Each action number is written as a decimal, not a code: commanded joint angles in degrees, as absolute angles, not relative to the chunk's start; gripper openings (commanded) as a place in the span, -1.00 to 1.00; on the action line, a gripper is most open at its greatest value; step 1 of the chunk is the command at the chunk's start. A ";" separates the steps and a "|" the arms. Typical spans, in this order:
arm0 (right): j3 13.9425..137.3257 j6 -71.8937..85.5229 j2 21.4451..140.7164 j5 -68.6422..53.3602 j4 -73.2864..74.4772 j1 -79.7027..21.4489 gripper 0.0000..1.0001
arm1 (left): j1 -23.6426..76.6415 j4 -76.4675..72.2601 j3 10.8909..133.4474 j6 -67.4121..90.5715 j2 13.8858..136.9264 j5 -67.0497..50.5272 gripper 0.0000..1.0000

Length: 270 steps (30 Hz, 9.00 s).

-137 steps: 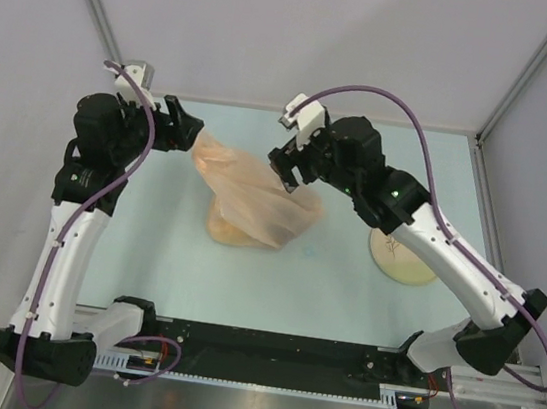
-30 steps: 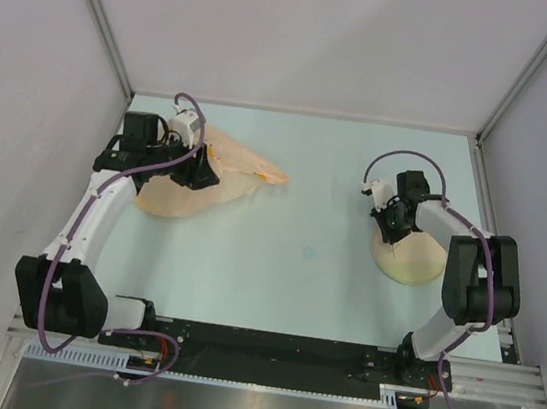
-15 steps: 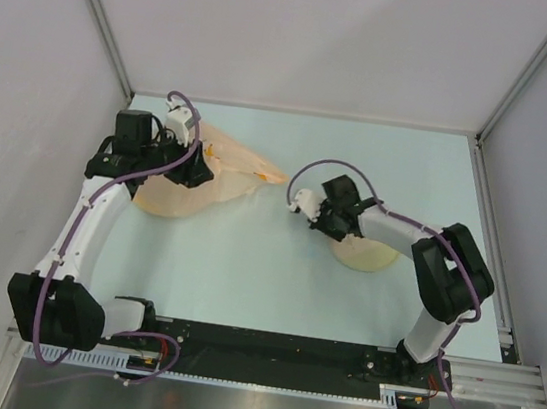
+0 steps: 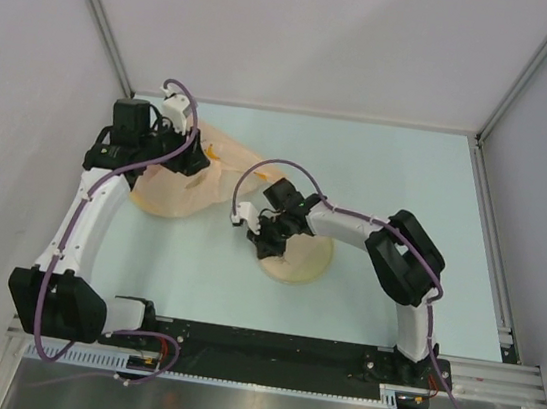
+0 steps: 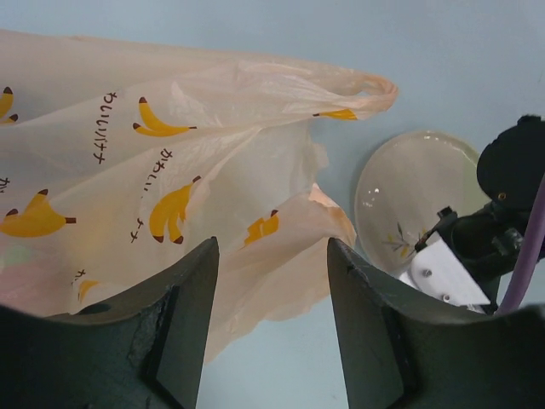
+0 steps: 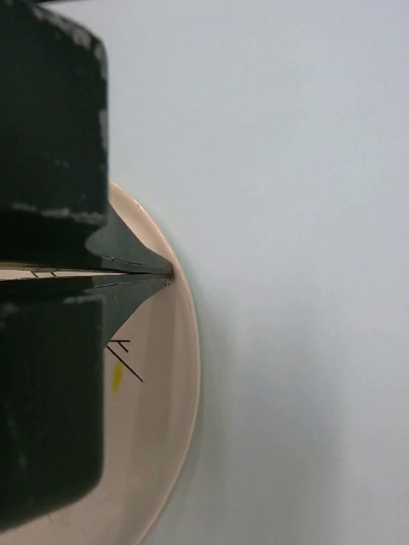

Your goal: Take the fake fruits out of the plastic bag

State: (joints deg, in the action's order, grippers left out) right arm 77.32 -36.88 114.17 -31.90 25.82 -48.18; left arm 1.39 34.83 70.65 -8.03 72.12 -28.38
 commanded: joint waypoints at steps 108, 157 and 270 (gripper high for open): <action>110.30 -12.93 127.62 -27.76 22.76 -36.48 -0.71 | 6.42 43.14 76.64 -10.29 81.48 -35.05 -0.02; 138.97 0.18 128.86 -22.59 10.89 -17.23 -1.00 | 10.80 20.74 125.42 2.55 110.83 -38.84 -1.00; 90.17 -25.93 107.22 4.75 8.61 -11.69 -1.00 | 28.83 21.44 93.60 5.80 100.18 -46.23 -1.00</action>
